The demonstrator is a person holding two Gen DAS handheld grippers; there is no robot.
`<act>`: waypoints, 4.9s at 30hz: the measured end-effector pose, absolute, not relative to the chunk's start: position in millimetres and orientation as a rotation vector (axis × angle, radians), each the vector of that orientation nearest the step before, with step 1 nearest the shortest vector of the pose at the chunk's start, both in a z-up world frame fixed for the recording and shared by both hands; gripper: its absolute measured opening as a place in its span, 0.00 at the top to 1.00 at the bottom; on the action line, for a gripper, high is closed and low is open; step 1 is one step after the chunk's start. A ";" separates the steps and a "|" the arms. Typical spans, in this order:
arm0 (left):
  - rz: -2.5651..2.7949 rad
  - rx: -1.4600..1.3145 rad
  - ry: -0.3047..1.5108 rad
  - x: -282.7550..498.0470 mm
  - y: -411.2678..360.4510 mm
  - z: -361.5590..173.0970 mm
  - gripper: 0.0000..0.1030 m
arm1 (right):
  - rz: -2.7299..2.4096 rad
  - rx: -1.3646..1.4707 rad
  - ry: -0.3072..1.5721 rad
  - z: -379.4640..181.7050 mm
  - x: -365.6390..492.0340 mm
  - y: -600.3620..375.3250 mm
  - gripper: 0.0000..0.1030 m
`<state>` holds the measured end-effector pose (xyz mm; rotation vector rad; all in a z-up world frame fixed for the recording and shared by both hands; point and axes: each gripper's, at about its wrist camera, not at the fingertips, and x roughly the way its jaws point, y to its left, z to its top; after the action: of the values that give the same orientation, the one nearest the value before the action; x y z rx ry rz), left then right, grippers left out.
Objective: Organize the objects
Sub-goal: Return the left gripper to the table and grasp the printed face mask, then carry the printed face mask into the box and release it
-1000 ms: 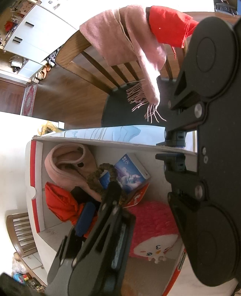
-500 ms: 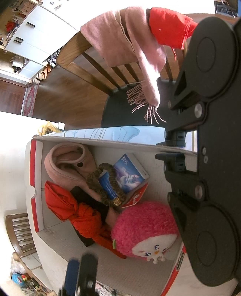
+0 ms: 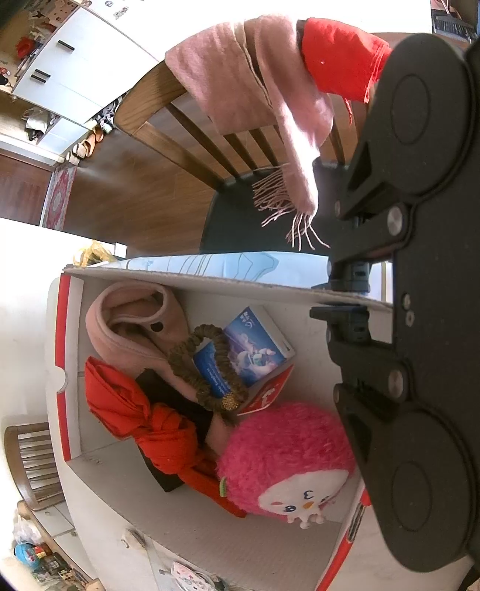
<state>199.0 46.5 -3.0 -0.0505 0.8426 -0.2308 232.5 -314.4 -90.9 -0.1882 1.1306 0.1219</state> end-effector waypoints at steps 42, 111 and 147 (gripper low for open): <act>0.147 -0.142 1.026 224.9 180.9 -128.4 0.22 | 0.099 -0.213 1.148 -89.8 234.7 -316.9 0.94; -0.652 0.121 0.844 251.3 -134.7 -18.0 0.91 | 0.107 -0.219 1.134 -87.4 237.2 -308.9 0.95; -0.601 0.163 1.004 282.6 -135.0 -65.8 0.52 | 0.104 -0.188 1.127 -90.9 240.7 -309.1 0.96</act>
<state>282.6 -135.0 -65.8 0.1625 1.0037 -0.6010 240.7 -309.1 -90.9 -0.1876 1.1273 0.1038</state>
